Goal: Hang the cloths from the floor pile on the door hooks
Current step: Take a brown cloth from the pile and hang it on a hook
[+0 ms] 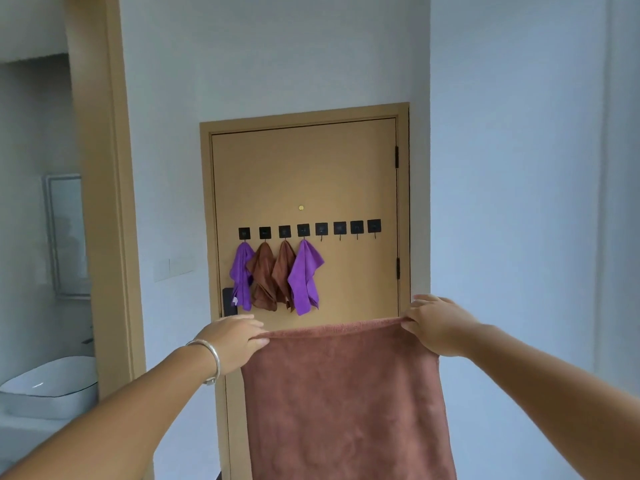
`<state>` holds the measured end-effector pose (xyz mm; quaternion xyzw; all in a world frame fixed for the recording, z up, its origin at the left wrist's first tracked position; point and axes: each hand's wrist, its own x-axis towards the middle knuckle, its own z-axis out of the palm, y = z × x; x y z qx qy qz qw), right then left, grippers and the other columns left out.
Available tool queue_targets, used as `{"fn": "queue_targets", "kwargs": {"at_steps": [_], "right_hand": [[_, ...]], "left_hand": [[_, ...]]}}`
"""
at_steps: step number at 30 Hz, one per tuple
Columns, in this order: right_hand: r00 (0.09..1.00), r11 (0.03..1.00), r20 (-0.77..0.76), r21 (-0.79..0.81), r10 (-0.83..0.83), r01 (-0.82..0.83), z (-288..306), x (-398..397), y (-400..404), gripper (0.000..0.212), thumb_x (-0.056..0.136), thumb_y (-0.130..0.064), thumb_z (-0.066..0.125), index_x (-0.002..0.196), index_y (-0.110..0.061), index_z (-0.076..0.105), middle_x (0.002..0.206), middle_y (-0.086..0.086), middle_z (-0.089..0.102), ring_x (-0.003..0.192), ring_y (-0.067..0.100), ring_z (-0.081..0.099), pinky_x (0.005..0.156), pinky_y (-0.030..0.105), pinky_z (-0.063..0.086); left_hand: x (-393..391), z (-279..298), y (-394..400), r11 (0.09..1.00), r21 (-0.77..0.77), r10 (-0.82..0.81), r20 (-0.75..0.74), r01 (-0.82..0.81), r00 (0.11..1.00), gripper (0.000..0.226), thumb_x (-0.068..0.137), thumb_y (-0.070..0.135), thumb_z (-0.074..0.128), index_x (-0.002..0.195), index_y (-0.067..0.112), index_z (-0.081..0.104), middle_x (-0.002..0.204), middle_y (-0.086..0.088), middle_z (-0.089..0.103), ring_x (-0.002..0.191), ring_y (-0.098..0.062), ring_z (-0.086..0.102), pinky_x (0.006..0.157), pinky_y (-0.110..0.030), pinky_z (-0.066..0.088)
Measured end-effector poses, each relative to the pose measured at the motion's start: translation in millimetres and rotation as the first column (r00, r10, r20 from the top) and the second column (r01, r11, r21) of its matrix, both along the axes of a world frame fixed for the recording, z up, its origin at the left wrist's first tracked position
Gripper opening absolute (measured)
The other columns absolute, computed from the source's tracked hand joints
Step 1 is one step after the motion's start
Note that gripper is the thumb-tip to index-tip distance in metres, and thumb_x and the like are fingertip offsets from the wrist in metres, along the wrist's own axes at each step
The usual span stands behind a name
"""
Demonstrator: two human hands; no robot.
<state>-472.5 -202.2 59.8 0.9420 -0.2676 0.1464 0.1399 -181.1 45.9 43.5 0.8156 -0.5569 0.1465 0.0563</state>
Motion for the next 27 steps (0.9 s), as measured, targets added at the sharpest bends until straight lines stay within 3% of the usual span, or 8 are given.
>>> {"fn": "queue_targets", "kwargs": {"at_steps": [1, 3, 6, 13, 20, 27], "right_hand": [[1.000, 1.000, 0.009, 0.000, 0.008, -0.008, 4, 12, -17, 0.039, 0.102, -0.041, 0.028, 0.124, -0.029, 0.058, 0.116, -0.013, 0.053, 0.130, 0.012, 0.035, 0.105, 0.030, 0.029], [1.000, 1.000, 0.017, 0.007, 0.014, -0.014, 10, 31, -47, 0.039, 0.103, -0.041, 0.028, 0.122, -0.028, 0.059, 0.107, -0.014, 0.048, 0.128, 0.012, 0.036, 0.103, 0.030, 0.029], [1.000, 0.999, 0.019, 0.034, 0.019, -0.019, 15, 61, -95, 0.039, 0.103, -0.041, 0.028, 0.127, -0.030, 0.057, 0.121, -0.013, 0.052, 0.132, 0.013, 0.034, 0.105, 0.030, 0.027], [0.998, 0.996, 0.037, 0.062, 0.054, -0.056, 3, 123, -176, 0.039, 0.102, -0.043, 0.030, 0.126, -0.031, 0.059, 0.125, -0.010, 0.054, 0.125, 0.012, 0.039, 0.104, 0.030, 0.031], [0.999, 0.996, 0.027, 0.074, 0.044, -0.046, -10, 198, -253, 0.039, 0.103, -0.041, 0.030, 0.127, -0.027, 0.058, 0.130, -0.008, 0.054, 0.126, 0.015, 0.039, 0.105, 0.032, 0.032], [1.000, 0.996, 0.022, 0.082, -0.022, 0.020, -2, 298, -338, 0.041, 0.103, -0.041, 0.030, 0.131, -0.026, 0.055, 0.134, -0.005, 0.052, 0.126, 0.016, 0.038, 0.104, 0.035, 0.034]], "left_hand": [[10, 3, -17, 1.000, -0.003, 0.007, -0.002, -0.007, 1.000, 0.030, 0.101, 0.041, 0.032, 0.091, 0.028, 0.057, 0.105, 0.013, 0.058, 0.128, -0.009, 0.040, 0.101, -0.028, 0.035], [25, 10, -46, 1.000, -0.013, 0.005, -0.007, -0.005, 1.000, 0.027, 0.101, 0.040, 0.033, 0.090, 0.029, 0.056, 0.105, 0.012, 0.056, 0.127, -0.010, 0.041, 0.100, -0.030, 0.036], [50, 17, -90, 0.999, -0.051, 0.003, -0.009, -0.003, 1.000, 0.033, 0.100, 0.039, 0.033, 0.108, 0.026, 0.062, 0.119, 0.009, 0.059, 0.123, -0.012, 0.045, 0.100, -0.031, 0.037], [105, 13, -160, 0.998, -0.057, 0.014, -0.104, -0.020, 0.994, 0.033, 0.101, 0.040, 0.031, 0.109, 0.037, 0.062, 0.105, 0.014, 0.062, 0.097, -0.009, 0.055, 0.084, -0.026, 0.044], [182, 1, -237, 0.997, -0.076, -0.015, -0.110, 0.007, 0.994, 0.035, 0.101, 0.039, 0.032, 0.124, 0.043, 0.058, 0.121, 0.018, 0.061, 0.107, -0.007, 0.055, 0.092, -0.029, 0.044], [289, -4, -332, 0.979, -0.193, -0.092, -0.117, 0.068, 0.989, 0.032, 0.101, 0.037, 0.036, 0.125, 0.038, 0.058, 0.108, 0.015, 0.059, 0.101, -0.007, 0.055, 0.088, -0.027, 0.045]]}}
